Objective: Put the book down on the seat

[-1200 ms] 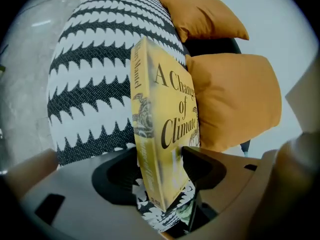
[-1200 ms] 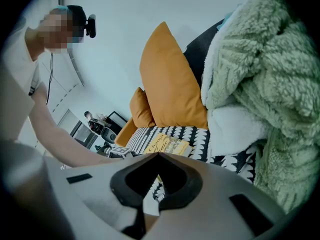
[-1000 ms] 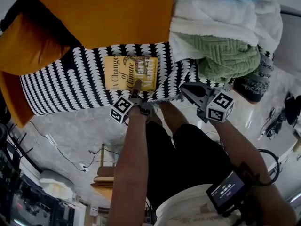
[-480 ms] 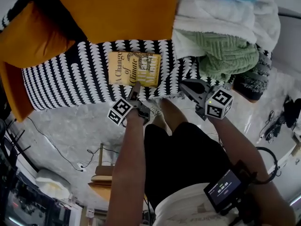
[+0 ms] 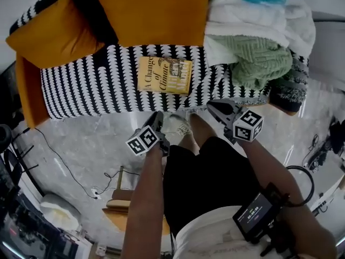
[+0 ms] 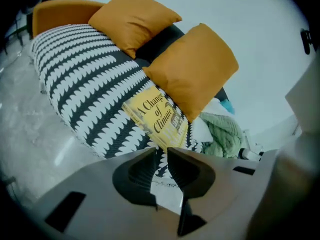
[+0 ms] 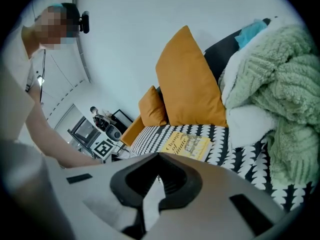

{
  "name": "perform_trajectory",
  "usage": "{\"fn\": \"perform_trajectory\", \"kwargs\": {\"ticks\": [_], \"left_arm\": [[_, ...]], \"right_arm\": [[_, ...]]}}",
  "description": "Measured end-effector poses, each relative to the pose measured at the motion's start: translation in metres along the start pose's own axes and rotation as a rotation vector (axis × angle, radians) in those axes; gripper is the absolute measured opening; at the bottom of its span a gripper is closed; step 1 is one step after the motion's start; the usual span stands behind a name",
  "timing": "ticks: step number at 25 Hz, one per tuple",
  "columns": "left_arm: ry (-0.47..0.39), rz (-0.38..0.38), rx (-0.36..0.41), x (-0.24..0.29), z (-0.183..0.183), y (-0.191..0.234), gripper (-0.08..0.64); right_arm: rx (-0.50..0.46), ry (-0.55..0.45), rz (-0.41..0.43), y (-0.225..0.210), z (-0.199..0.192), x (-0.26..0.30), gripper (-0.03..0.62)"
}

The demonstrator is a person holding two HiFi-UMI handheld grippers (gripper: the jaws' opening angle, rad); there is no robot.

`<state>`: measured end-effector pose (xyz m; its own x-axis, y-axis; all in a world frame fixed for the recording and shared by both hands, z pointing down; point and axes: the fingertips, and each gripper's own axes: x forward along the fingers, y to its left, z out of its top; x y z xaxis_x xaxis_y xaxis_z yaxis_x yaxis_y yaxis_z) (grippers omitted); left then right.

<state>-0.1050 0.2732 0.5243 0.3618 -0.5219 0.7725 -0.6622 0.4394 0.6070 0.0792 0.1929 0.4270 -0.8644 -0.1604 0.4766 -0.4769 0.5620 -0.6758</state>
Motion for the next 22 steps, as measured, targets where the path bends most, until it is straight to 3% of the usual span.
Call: {"fn": "perform_trajectory", "kwargs": {"ticks": [8, 13, 15, 22], "left_arm": [[-0.049, -0.016, 0.088, -0.064, -0.014, -0.008, 0.041], [-0.001, -0.034, 0.325, -0.107, -0.032, -0.030, 0.025], [-0.008, -0.040, 0.375, -0.123, -0.031, -0.038, 0.017], [-0.094, -0.055, 0.418, -0.178, -0.012, -0.059, 0.012]], "right_arm": [[-0.046, -0.030, -0.008, 0.039, 0.000, -0.022, 0.014], [-0.078, -0.046, -0.007, 0.069, 0.002, -0.038, 0.014], [-0.097, -0.050, -0.005, 0.079, 0.006, -0.043, 0.014], [-0.141, -0.076, 0.000, 0.114, 0.031, -0.061, 0.014]]}}
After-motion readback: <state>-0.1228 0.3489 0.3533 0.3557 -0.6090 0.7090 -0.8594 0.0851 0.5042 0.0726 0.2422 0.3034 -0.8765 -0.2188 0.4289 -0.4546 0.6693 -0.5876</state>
